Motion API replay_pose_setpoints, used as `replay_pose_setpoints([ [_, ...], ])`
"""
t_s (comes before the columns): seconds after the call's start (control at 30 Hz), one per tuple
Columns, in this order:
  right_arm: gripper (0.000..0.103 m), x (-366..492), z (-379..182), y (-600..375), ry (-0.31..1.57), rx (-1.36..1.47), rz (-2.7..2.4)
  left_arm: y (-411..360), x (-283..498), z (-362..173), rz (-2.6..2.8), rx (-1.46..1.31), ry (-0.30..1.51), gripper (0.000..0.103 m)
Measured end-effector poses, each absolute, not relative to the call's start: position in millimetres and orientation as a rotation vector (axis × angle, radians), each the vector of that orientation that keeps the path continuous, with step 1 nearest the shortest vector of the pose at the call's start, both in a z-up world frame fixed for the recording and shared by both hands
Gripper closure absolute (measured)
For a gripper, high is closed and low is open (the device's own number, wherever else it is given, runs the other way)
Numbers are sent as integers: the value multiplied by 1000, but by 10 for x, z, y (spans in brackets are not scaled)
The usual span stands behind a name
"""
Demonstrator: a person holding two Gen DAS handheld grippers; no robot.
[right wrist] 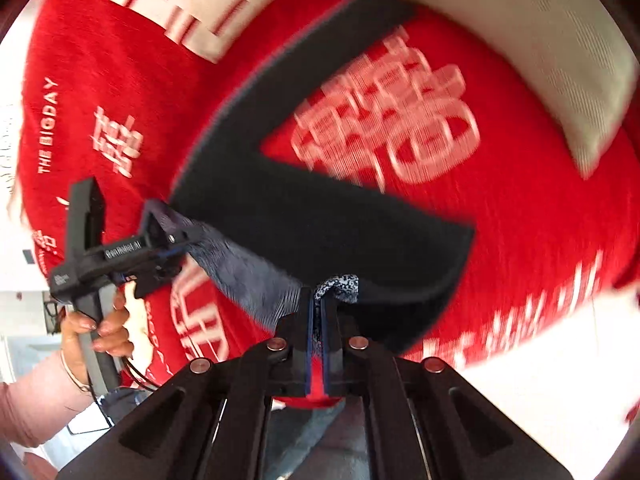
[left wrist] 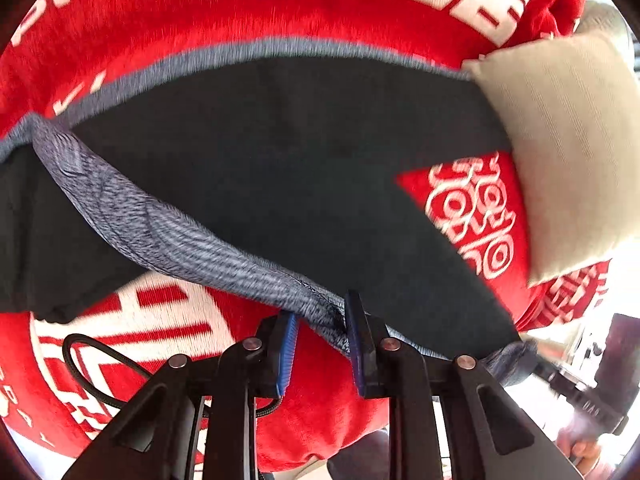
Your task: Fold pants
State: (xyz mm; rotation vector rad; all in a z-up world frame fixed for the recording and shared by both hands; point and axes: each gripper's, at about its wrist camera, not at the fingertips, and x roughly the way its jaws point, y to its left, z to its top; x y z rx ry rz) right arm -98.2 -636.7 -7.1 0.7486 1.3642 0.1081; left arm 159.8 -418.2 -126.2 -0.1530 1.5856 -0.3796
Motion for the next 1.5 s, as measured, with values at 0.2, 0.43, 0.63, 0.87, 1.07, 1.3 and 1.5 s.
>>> replay_pose_setpoints([
  [0.2, 100, -185, 243, -6620, 1278, 672, 164, -4103, 2093, -903, -351, -161, 1492, 78],
  [0.43, 100, 912, 286, -6765, 1264, 526, 203, -4156, 2806, -737, -257, -189, 1376, 78],
  [0.63, 100, 1644, -99, -6886, 1310, 411, 134, -4163, 2883, -649, -181, -100, 1304, 78],
  [0.87, 64, 1994, -291, -6866, 1377, 396, 185, -4012, 2510, -941, -118, -57, 1416, 78],
  [1.07, 46, 1783, -636, -6550, 1511, 270, 299, -3958, 2147, -1092, -72, -88, 1485, 78],
  [1.3, 95, 1765, -1016, -6496, 1602, 397, 343, -3691, 1903, -1110, 14, -142, 1512, 78],
  [1.5, 95, 1824, -583, -6434, 1500, 181, 258, -3575, 1828, -1178, 65, -143, 1527, 78],
])
